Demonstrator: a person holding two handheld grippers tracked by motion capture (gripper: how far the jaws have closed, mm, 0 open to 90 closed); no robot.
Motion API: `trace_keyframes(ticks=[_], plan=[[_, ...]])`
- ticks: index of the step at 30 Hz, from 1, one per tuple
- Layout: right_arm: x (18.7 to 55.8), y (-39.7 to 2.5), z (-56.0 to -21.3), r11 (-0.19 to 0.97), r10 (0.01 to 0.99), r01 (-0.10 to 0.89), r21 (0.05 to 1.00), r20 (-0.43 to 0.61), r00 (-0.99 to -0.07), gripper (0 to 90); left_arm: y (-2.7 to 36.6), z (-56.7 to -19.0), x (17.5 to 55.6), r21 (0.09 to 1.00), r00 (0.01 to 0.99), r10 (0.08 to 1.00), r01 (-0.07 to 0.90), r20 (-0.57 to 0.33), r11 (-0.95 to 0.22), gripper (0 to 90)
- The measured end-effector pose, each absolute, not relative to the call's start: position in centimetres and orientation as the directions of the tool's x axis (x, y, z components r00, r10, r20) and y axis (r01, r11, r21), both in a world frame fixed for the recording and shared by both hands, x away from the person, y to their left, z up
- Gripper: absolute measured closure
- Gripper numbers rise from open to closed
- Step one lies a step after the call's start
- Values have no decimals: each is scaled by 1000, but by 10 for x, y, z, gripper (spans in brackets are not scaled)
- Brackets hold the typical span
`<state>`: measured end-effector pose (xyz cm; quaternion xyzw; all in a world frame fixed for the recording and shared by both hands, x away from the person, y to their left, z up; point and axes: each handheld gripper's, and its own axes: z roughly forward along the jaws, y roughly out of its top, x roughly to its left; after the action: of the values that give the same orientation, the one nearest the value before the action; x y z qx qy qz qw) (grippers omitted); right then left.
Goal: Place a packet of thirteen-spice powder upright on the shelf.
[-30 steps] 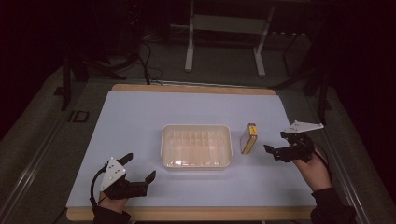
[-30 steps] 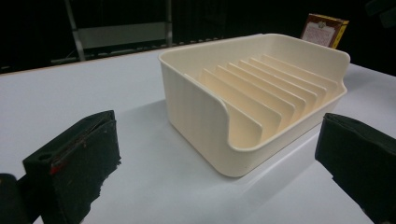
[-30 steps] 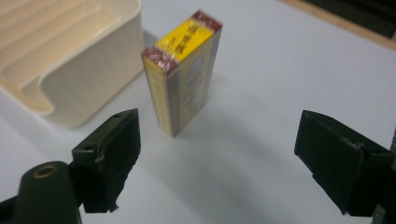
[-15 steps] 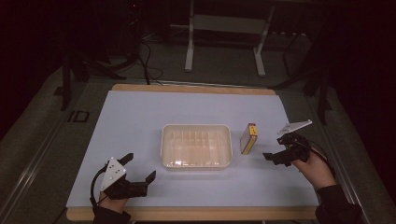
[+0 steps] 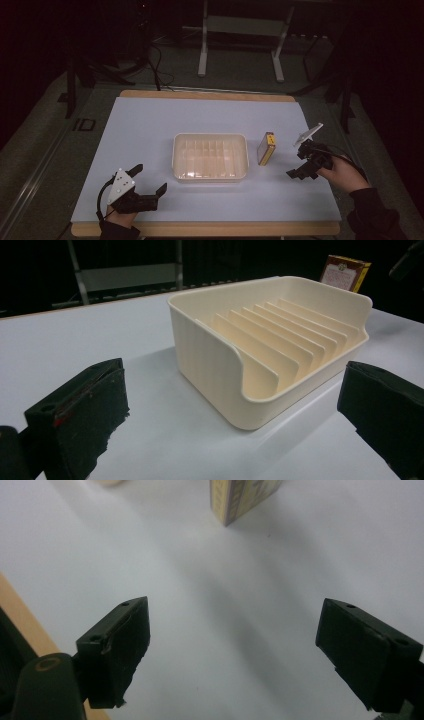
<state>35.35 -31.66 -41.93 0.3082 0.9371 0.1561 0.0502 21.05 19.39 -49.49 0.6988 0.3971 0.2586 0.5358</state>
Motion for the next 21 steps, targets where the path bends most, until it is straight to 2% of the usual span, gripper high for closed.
trace_keyframes(ticks=[9,14,21], plan=[[353,-314,-418,825,524,512,240,19,-852,140,194,-495,211,954,553,830,279,-66,-110,0],[347,-311,-418,898,401,403,178,47,-915,146,194,-495,211,954,554,830,279,-65,-111,0],[343,-305,-415,935,321,328,131,76,-944,149,194,-495,211,953,557,828,281,-67,-112,0]])
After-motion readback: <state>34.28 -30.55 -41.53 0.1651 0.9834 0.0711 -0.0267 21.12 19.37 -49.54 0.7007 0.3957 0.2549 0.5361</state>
